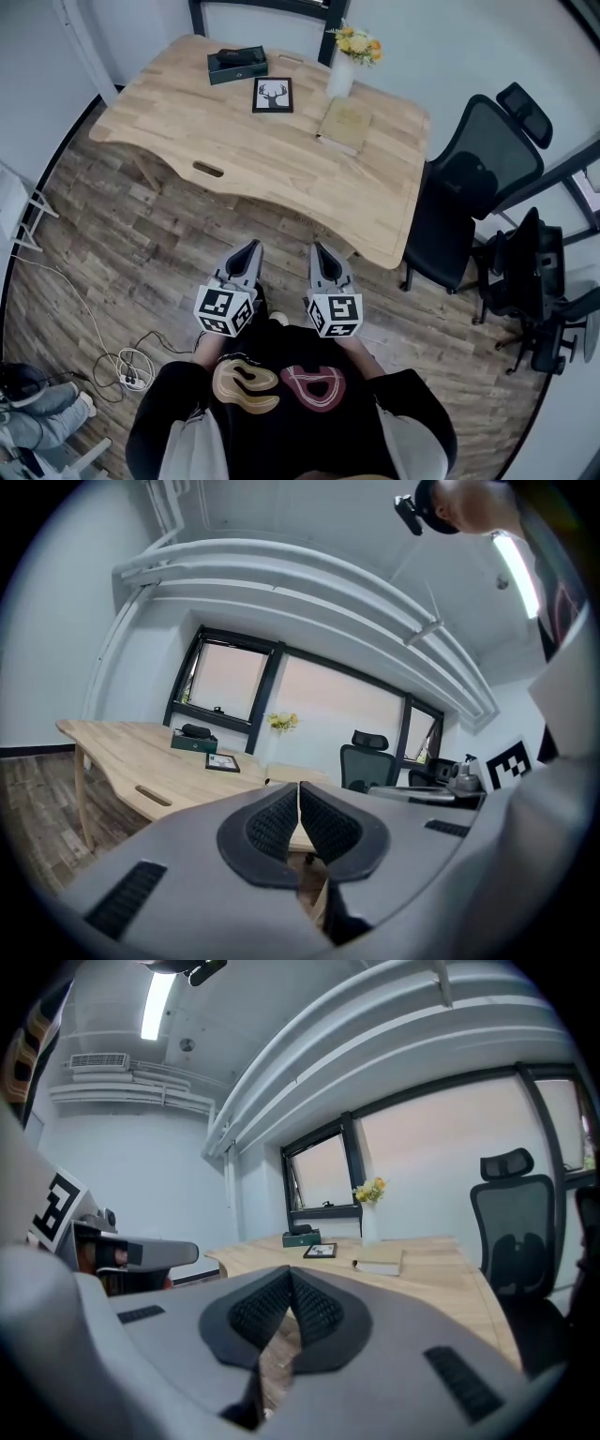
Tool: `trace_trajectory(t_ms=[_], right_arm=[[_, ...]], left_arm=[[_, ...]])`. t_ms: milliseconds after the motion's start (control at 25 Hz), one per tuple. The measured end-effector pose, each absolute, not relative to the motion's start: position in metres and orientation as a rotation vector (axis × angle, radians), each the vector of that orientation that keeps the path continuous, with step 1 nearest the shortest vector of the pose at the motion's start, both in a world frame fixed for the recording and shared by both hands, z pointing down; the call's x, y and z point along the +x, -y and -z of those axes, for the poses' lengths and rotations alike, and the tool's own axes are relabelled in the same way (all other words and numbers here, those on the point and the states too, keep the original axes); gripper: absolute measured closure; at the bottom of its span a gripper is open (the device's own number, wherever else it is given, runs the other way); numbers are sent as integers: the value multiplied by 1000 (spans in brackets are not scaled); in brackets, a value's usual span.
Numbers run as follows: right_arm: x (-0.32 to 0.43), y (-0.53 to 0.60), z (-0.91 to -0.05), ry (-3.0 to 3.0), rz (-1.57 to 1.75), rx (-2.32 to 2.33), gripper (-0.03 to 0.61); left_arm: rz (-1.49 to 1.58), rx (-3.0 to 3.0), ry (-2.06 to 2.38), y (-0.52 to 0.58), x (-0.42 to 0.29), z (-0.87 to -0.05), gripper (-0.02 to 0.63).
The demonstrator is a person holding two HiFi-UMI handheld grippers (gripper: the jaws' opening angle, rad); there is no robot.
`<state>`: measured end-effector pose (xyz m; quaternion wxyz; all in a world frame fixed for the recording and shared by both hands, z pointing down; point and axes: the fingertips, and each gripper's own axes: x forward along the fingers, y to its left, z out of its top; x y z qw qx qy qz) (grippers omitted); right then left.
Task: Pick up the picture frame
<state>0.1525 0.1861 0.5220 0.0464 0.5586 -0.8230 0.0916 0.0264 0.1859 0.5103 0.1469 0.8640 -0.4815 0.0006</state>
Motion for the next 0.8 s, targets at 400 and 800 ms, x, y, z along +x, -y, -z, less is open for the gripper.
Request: trace_trajectory(t_ms=[400, 800], right_arm=[[143, -117, -530, 2395, -283, 1740, 569], [114, -28, -516, 2348, -276, 1832, 569]], left_arm=[[4, 2507, 1275, -98, 15, -520, 592], [-136, 2555, 1202, -6, -9, -529, 592]])
